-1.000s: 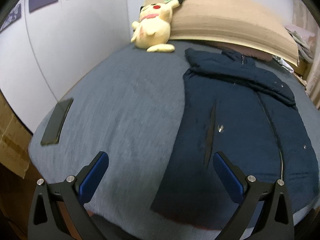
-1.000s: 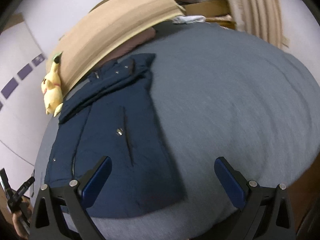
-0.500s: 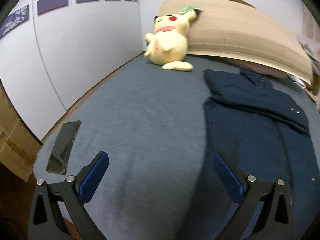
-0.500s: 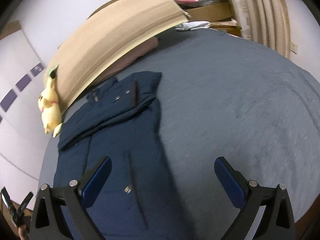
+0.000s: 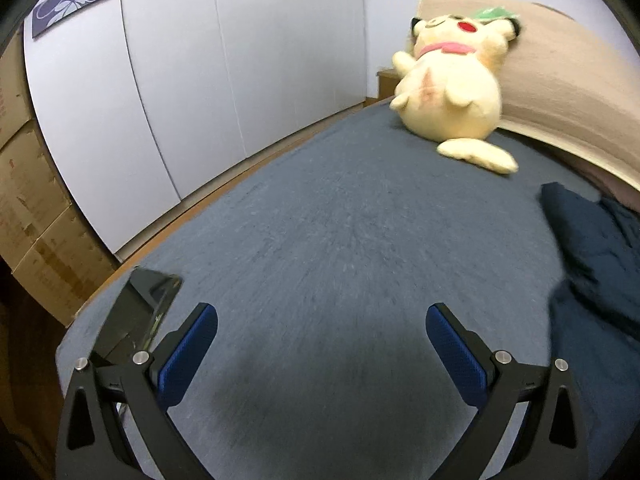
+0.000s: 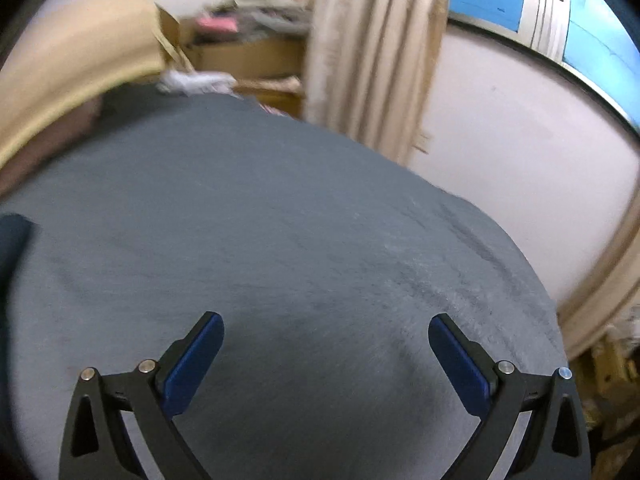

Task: Fold large clothes

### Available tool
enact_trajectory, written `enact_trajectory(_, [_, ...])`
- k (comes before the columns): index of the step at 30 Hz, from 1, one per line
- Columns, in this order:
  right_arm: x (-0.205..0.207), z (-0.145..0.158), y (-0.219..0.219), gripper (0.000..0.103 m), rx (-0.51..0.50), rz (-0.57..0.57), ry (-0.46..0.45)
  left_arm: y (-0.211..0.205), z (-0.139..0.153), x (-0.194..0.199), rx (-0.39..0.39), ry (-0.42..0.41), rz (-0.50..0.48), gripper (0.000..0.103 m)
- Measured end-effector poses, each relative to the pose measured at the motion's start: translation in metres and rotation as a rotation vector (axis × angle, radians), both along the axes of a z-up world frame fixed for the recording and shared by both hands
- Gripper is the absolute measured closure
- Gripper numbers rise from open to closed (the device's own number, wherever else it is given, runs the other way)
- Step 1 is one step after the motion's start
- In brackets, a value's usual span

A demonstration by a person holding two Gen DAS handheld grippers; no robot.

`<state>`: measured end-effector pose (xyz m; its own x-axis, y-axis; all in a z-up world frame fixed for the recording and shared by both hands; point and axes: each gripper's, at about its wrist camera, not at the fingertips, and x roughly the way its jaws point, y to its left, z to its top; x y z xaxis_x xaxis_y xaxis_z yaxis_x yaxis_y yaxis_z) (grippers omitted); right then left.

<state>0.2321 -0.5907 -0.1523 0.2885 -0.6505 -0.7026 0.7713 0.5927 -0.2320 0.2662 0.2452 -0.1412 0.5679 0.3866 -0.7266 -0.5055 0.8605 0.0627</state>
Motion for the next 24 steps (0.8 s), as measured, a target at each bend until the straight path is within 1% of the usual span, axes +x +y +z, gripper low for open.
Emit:
enact_trajectory(1, [0.008, -0.019, -0.007, 0.0, 0.033, -0.017, 0.068, 0.0, -0.007, 0.008, -0.003, 0.023, 0.005, 0.0])
enact_trajectory(2, [0.01, -0.031, -0.013, 0.0, 0.083, -0.016, 0.083, 0.001, -0.008, 0.01, -0.005, 0.029, 0.005, 0.0])
enact_trajectory(3, [0.007, -0.029, -0.014, 0.0, 0.09, -0.016, 0.053, -0.001, -0.006, 0.009, -0.005, 0.019, 0.004, 0.0])
enact_trajectory(4, [0.004, -0.027, -0.014, 0.0, 0.096, -0.014, 0.035, -0.004, 0.0, 0.0, -0.009, -0.034, 0.001, 0.0])
enact_trajectory(5, [0.001, -0.028, -0.014, 0.0, 0.107, -0.007, 0.017, -0.007, 0.004, -0.006, -0.017, -0.067, 0.0, 0.0])
enact_trajectory(7, [-0.009, -0.031, -0.023, 0.0, 0.167, 0.004, -0.034, -0.019, 0.012, -0.019, -0.043, -0.097, -0.039, 0.0])
enact_trajectory(8, [-0.01, -0.031, -0.027, 0.0, 0.2, 0.016, -0.037, -0.027, 0.015, -0.024, -0.045, -0.109, -0.052, 0.0])
enact_trajectory(9, [-0.011, -0.03, -0.028, 0.0, 0.209, 0.037, -0.022, -0.032, 0.017, -0.029, -0.047, -0.115, -0.065, 0.0])
enact_trajectory(10, [-0.009, -0.028, -0.024, 0.0, 0.21, 0.045, 0.01, -0.047, 0.022, -0.038, -0.051, -0.116, -0.118, 0.0])
enact_trajectory(11, [-0.011, -0.024, -0.018, 0.0, 0.213, 0.038, 0.019, -0.059, 0.026, -0.045, -0.048, -0.118, -0.16, 0.0])
enact_trajectory(12, [-0.015, -0.019, -0.01, 0.0, 0.228, 0.053, 0.005, -0.071, 0.03, -0.055, -0.039, -0.116, -0.198, 0.0])
enact_trajectory(14, [-0.027, -0.005, 0.022, 0.0, 0.314, 0.164, -0.054, -0.087, 0.031, -0.069, -0.029, -0.095, -0.255, 0.0])
enact_trajectory(15, [-0.037, 0.001, 0.038, 0.0, 0.359, 0.217, -0.064, -0.094, 0.03, -0.08, -0.048, -0.084, -0.289, 0.0])
enact_trajectory(16, [-0.049, 0.005, 0.059, 0.0, 0.422, 0.294, -0.076, -0.095, 0.027, -0.088, -0.072, -0.071, -0.312, 0.0])
enact_trajectory(18, [-0.069, 0.008, 0.094, 0.0, 0.506, 0.418, -0.09, -0.096, 0.023, -0.103, -0.101, -0.065, -0.343, 0.0])
enact_trajectory(19, [-0.081, 0.008, 0.116, 0.0, 0.551, 0.492, -0.093, -0.096, 0.022, -0.109, -0.101, -0.043, -0.35, 0.0])
enact_trajectory(20, [-0.091, 0.007, 0.131, 0.0, 0.584, 0.54, -0.101, -0.095, 0.018, -0.112, -0.1, -0.009, -0.357, 0.0])
enact_trajectory(22, [-0.11, 0.005, 0.162, 0.0, 0.624, 0.592, -0.122, -0.096, 0.014, -0.121, -0.092, 0.026, -0.366, 0.0])
enact_trajectory(24, [-0.115, -0.005, 0.18, 0.0, 0.681, 0.619, -0.107, -0.095, 0.008, -0.131, -0.081, 0.072, -0.369, 0.0])
